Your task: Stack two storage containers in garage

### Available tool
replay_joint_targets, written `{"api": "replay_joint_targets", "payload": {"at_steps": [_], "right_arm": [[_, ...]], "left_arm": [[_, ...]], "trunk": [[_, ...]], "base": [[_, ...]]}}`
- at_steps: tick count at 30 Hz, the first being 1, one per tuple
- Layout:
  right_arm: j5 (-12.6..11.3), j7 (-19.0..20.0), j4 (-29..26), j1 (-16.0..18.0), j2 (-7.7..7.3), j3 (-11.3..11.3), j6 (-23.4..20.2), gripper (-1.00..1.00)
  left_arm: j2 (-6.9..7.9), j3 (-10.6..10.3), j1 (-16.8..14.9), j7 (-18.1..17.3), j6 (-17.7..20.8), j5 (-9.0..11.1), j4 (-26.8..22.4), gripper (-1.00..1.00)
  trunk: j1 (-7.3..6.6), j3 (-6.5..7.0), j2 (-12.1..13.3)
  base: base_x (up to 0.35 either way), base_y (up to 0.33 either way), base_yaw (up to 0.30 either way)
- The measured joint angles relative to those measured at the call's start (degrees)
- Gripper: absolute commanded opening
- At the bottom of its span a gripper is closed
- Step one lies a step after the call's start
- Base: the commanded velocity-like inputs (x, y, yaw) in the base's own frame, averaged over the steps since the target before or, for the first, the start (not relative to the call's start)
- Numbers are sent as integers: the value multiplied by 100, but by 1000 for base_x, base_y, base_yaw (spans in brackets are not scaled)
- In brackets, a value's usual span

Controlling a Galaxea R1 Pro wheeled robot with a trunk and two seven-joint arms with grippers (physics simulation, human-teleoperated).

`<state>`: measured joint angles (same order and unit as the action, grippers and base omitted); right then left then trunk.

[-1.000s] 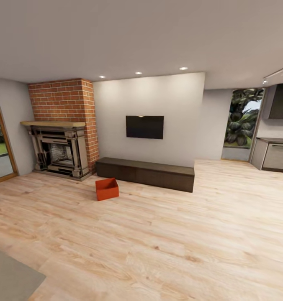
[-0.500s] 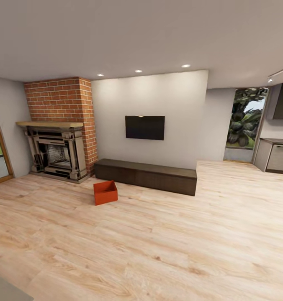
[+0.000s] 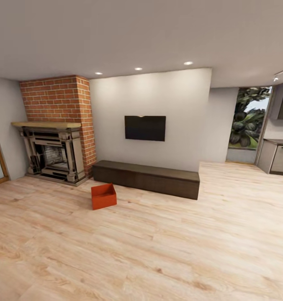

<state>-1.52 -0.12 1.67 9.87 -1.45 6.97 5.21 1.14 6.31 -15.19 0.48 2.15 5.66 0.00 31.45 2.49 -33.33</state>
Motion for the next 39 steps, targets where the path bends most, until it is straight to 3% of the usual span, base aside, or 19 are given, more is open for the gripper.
{"api": "replay_joint_targets", "payload": {"at_steps": [8, 32, 39], "right_arm": [[4, 1, 0, 1, -4, 0, 23, 100], [1, -4, 0, 1, -4, -9, 27, 100], [0, -3, -1, 1, -10, -11, 31, 100]], "left_arm": [[0, 1, 0, 0, -1, 1, 0, 100], [-8, 1, 1, 0, -1, 0, 0, 100], [-10, 0, 0, 3, -4, 6, 0, 100]], "trunk": [[0, 0, 0], [0, 0, 0], [0, 0, 0]], "base": [[324, 0, 54], [324, 0, 265], [324, 0, 68]]}}
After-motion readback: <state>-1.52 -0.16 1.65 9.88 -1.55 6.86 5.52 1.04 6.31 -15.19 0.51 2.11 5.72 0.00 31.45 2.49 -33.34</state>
